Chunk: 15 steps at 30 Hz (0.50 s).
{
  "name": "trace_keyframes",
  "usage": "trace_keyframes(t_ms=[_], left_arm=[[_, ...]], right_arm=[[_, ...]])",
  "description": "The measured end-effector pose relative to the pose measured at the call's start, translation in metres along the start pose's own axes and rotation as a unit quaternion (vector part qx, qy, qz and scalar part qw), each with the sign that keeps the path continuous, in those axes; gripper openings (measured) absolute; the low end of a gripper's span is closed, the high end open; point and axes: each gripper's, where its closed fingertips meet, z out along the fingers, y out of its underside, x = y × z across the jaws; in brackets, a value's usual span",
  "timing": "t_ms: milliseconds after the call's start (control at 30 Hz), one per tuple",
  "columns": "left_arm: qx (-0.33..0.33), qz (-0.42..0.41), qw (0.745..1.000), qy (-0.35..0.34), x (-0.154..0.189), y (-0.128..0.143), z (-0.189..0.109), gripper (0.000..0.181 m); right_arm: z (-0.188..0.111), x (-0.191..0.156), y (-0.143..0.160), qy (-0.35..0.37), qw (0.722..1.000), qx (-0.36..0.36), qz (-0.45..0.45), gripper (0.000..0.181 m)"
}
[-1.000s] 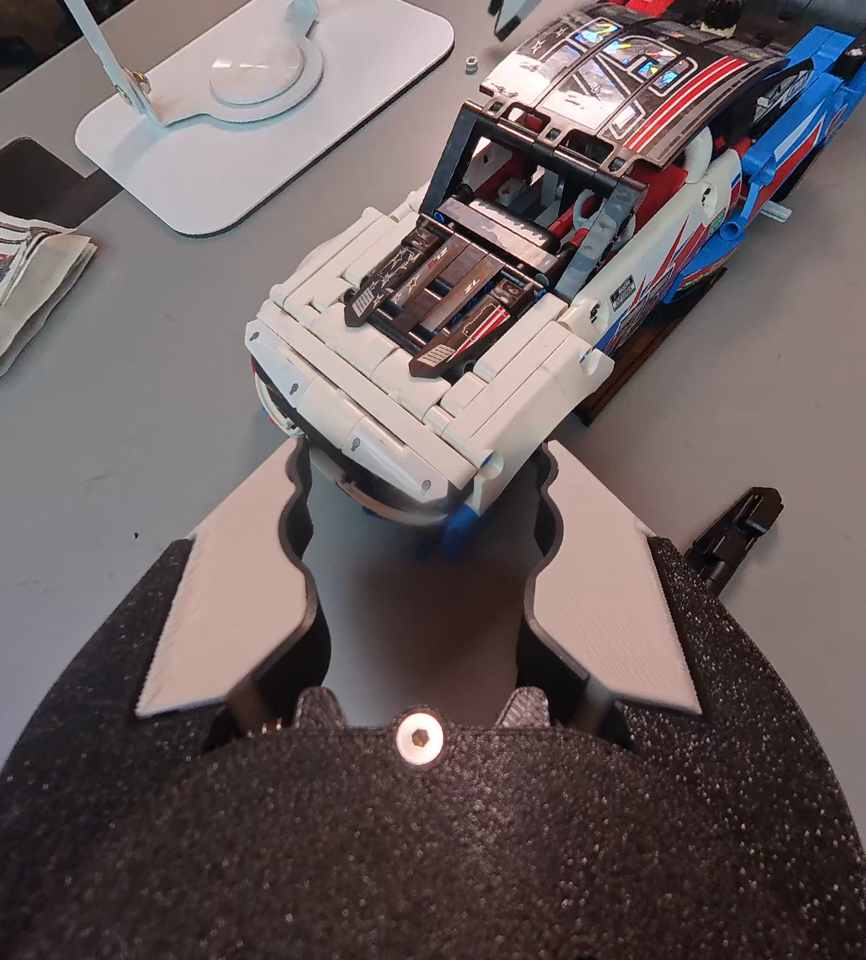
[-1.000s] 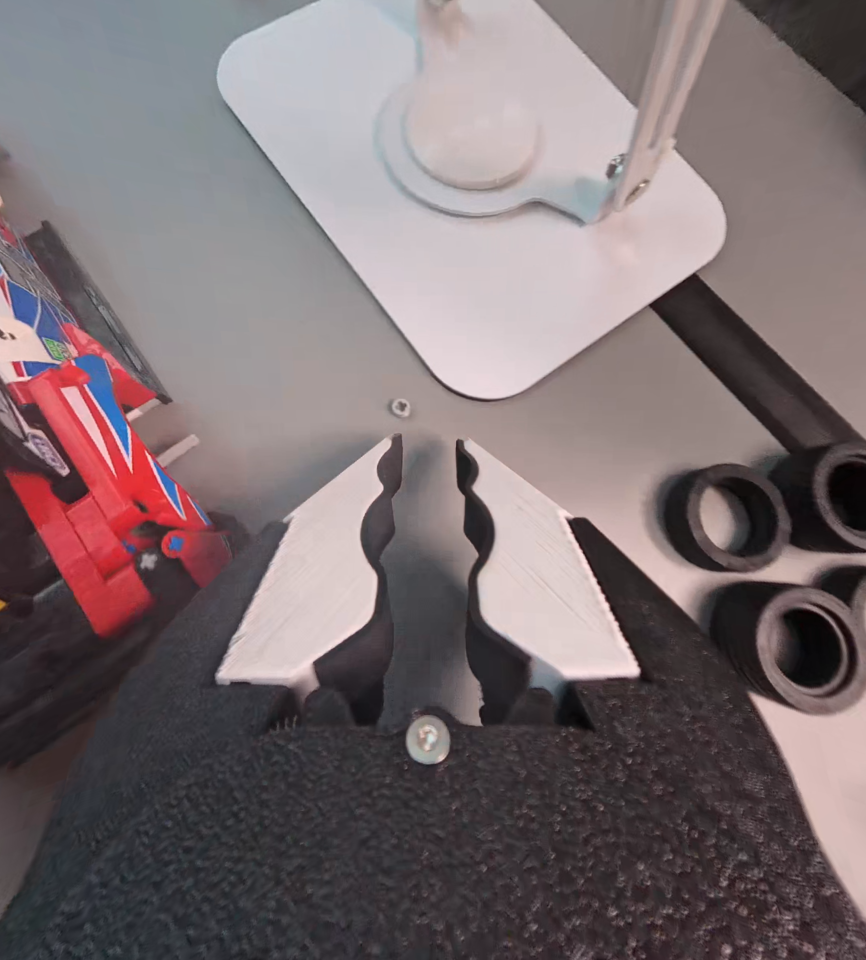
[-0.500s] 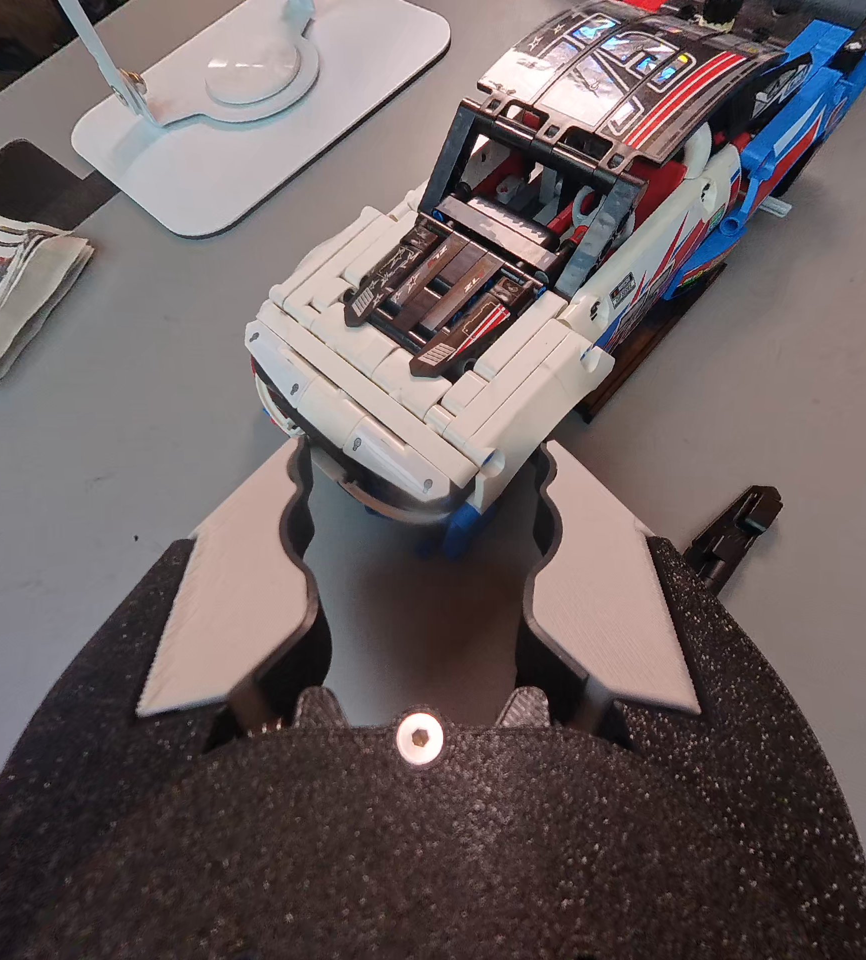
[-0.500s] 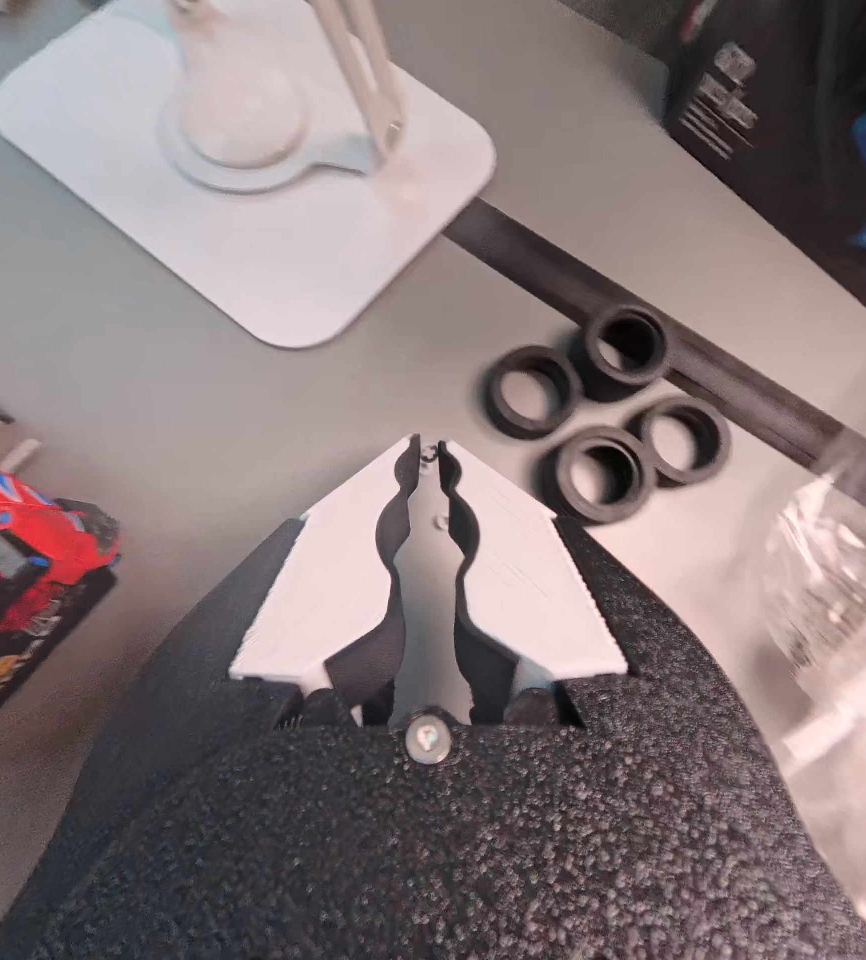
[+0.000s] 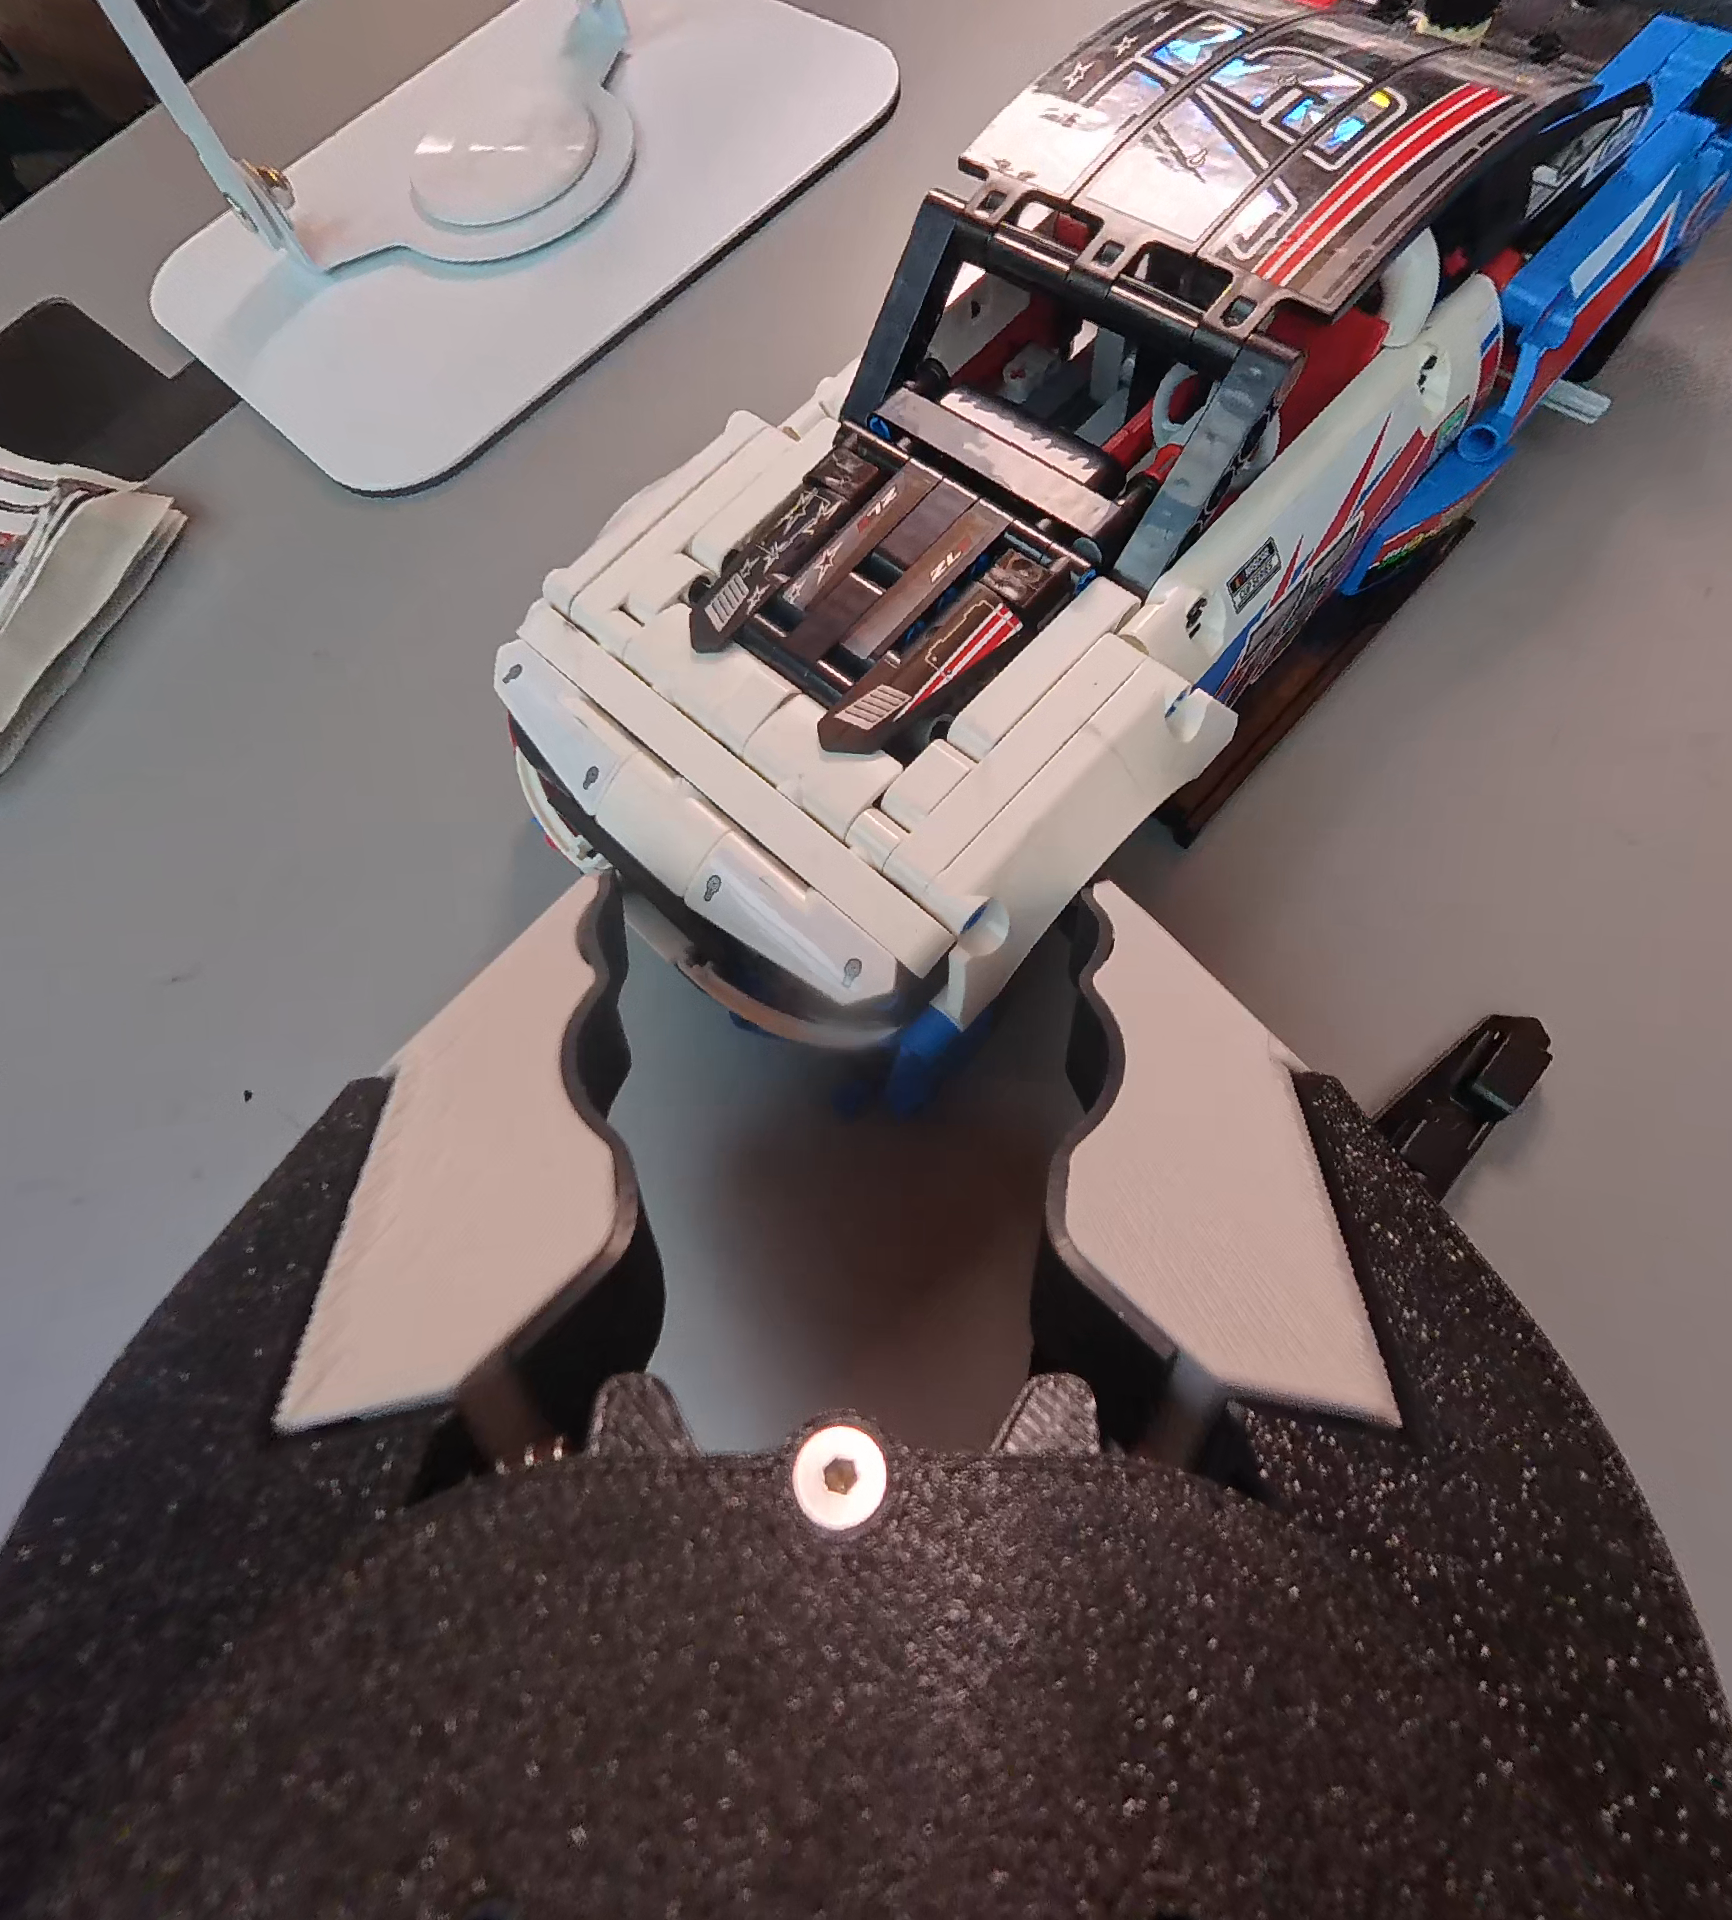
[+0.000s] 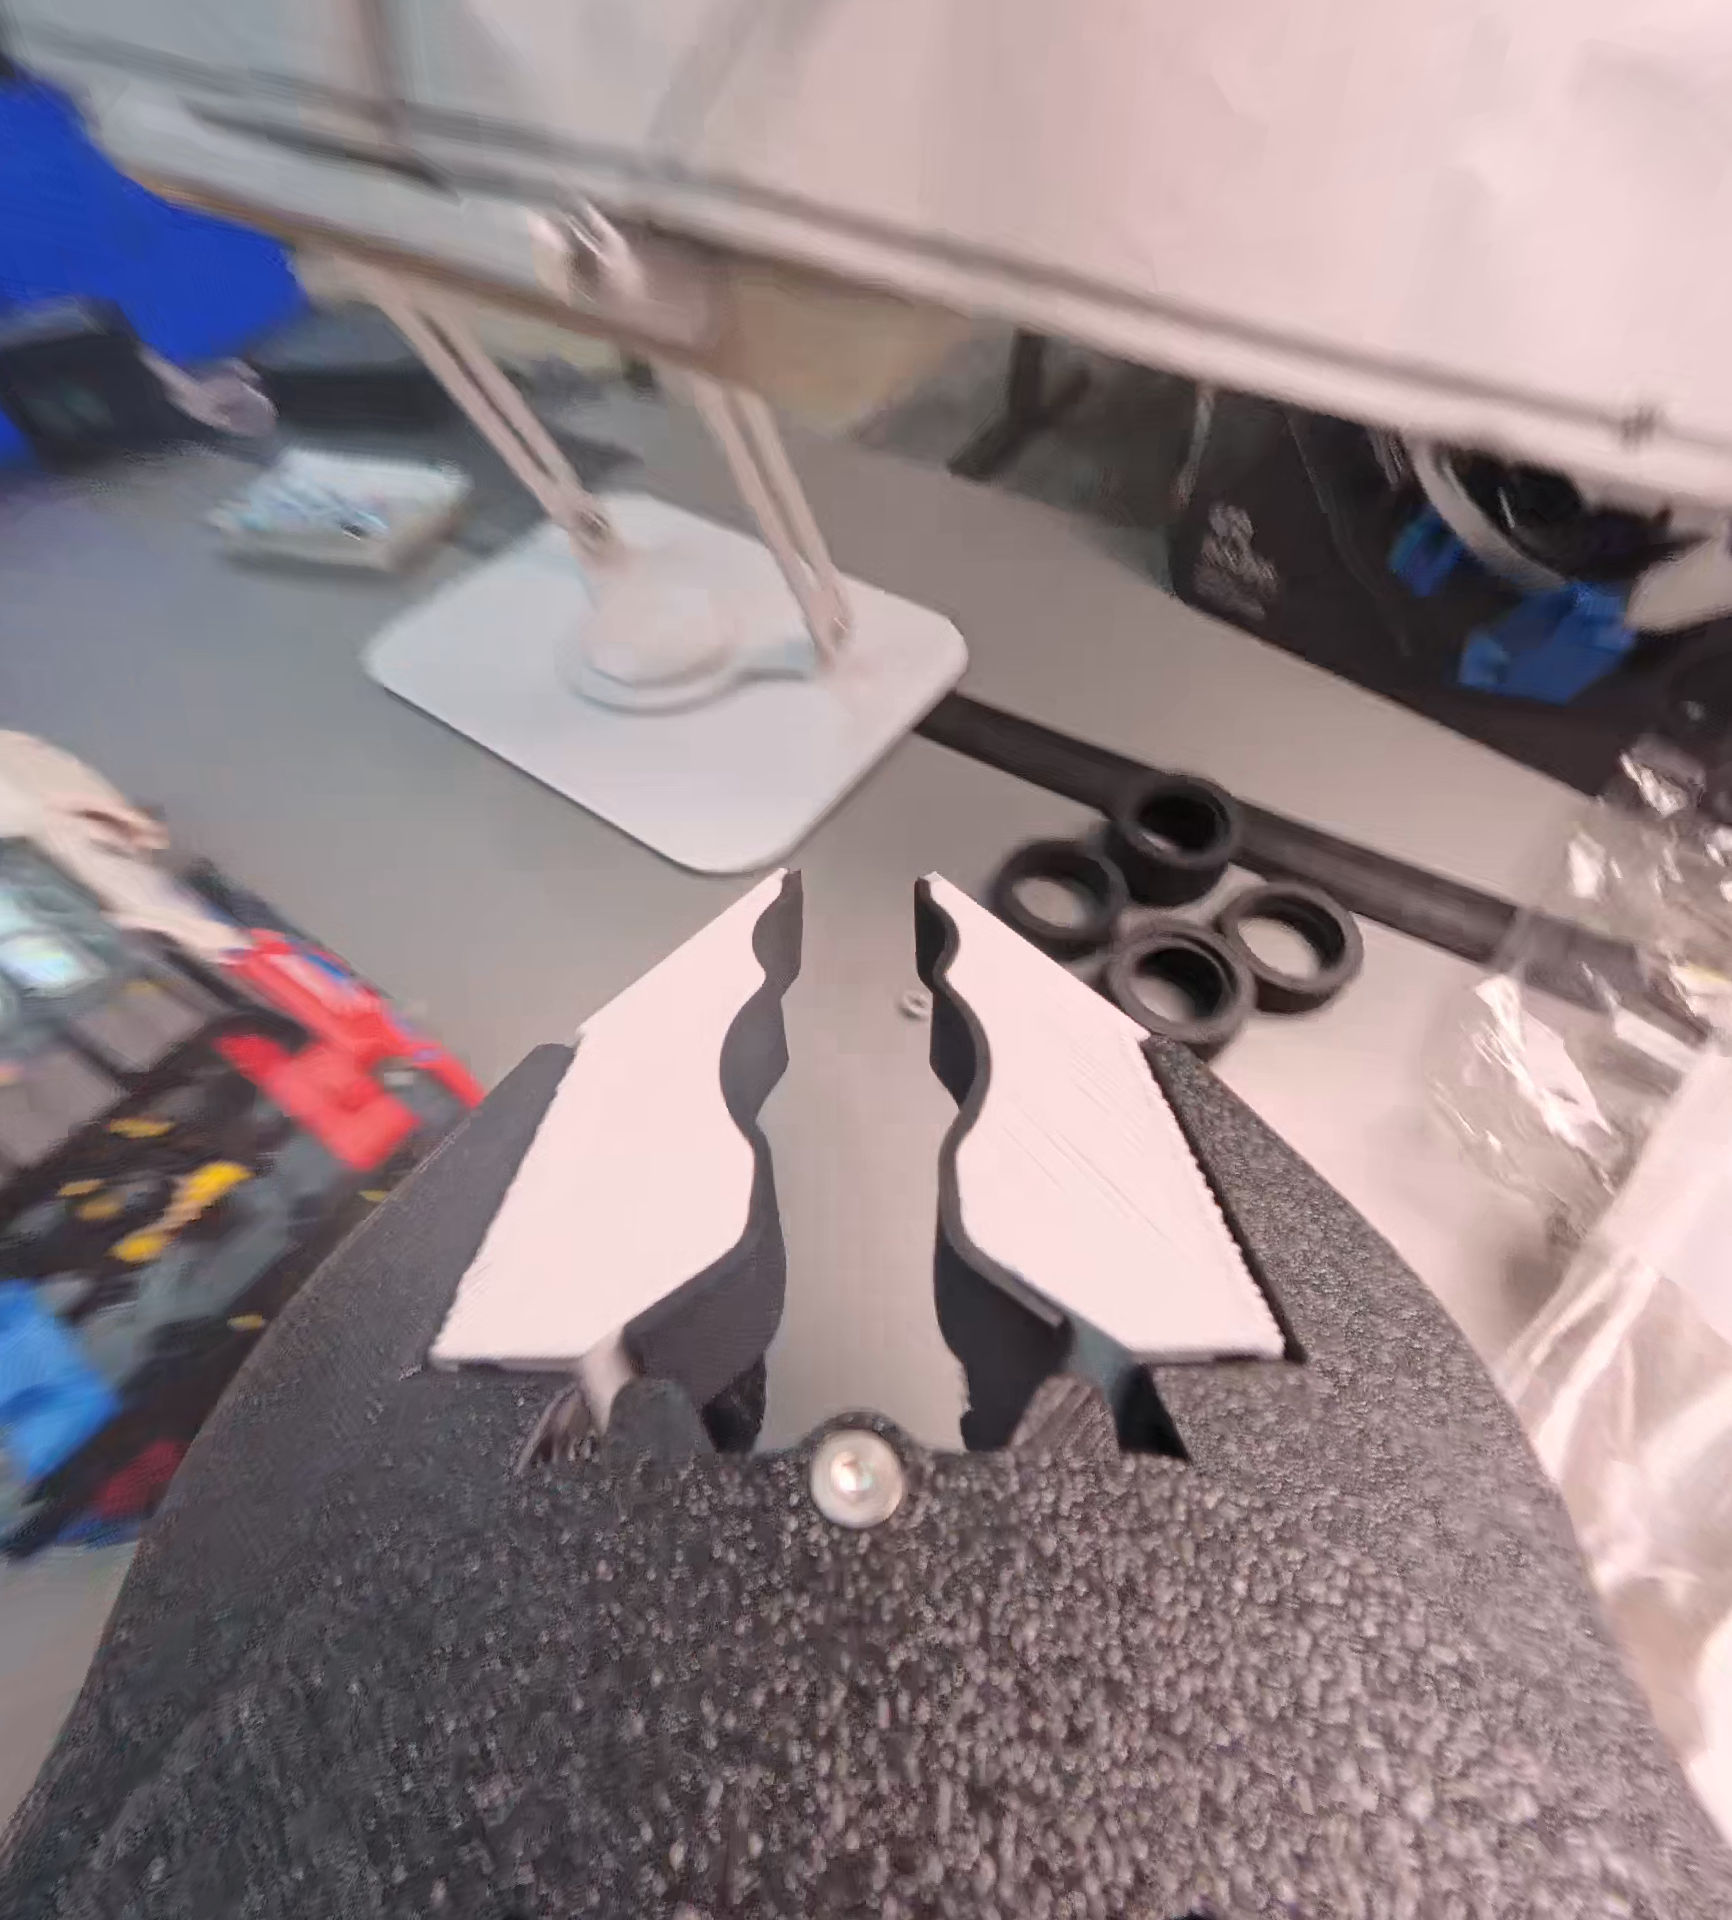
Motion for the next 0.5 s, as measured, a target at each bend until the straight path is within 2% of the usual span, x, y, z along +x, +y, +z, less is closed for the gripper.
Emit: trace_keyframes(t_ms=[67,100,167,233,300,367,433,500], left_arm=[[-0.003,0.003,1.000,-0.016,-0.001,-0.001,0.003,0.085],[-0.006,0.005,1.000,-0.026,-0.002,-0.002,0.006,0.085],[-0.018,0.029,0.999,-0.031,-0.003,-0.002,0.009,0.088],[-0.023,0.046,0.998,-0.028,-0.009,-0.002,0.003,0.096],[-0.013,0.040,0.999,-0.017,-0.015,-0.002,-0.014,0.094],[0.013,0.034,0.999,0.013,-0.012,-0.004,-0.036,0.081],[0.040,0.028,0.998,0.046,0.000,-0.005,-0.053,0.076],[0.064,0.021,0.997,0.045,0.007,-0.006,-0.061,0.070]], right_arm=[[-0.032,-0.060,-0.030,-0.085,0.994,0.073,-0.012,0.018],[-0.046,-0.096,-0.034,-0.140,0.986,0.085,-0.019,0.016],[-0.064,-0.169,-0.018,-0.257,0.964,0.063,-0.032,0.017],[-0.071,-0.229,0.009,-0.332,0.941,0.033,-0.057,0.019],[-0.072,-0.273,0.039,-0.362,0.928,-0.010,-0.091,0.019],[-0.071,-0.306,0.065,-0.367,0.919,-0.043,-0.139,0.020],[-0.058,-0.325,0.088,-0.345,0.917,-0.077,-0.184,0.020],[-0.040,-0.337,0.108,-0.322,0.913,-0.116,-0.224,0.024]])
